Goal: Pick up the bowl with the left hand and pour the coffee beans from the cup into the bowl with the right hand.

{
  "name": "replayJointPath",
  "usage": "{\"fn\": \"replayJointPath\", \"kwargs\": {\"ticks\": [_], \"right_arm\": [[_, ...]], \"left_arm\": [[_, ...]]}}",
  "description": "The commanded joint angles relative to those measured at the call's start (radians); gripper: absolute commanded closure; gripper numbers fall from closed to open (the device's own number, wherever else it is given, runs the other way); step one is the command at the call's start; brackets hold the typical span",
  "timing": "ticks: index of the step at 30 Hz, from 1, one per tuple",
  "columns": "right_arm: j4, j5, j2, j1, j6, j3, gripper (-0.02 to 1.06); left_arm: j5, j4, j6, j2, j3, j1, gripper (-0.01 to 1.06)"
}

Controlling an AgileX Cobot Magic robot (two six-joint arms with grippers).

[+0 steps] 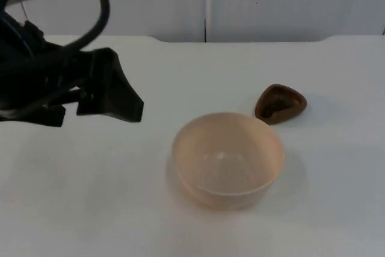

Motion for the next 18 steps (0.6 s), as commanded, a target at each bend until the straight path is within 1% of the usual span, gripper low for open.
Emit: {"fn": "replayJointPath", "kwargs": {"ticks": [1,7,10,14,17,18], "right_arm": [[-0.001,-0.005,-0.004,-0.006,-0.004,0.002,-0.01],[-0.001,-0.005,-0.004,-0.006,-0.004,0.002,-0.01],[-0.001,-0.005,-0.004,-0.006,-0.004,0.002,-0.01],[-0.001,-0.005,-0.004,-0.006,-0.004,0.002,-0.01],[-0.001,-0.005,-0.004,-0.006,-0.004,0.002,-0.01],[-0.001,-0.005,-0.004,-0.006,-0.004,0.002,-0.01]], "left_arm": [[-0.026,-0.021,-0.001,0.039,-0.006,-0.017,0.05],[-0.026,-0.026,-0.003,0.104,-0.022,-0.016,0.05],[-0.023,-0.026,-0.003,0.145,-0.057,-0.016,0.05],[0.010,-0.028,-0.005,0.190,-0.112,-0.016,0.05],[0.028,-0.006,-0.050,0.249,-0.183,-0.016,0.05],[0.028,-0.006,-0.050,0.249,-0.183,-0.016,0.05]]}}
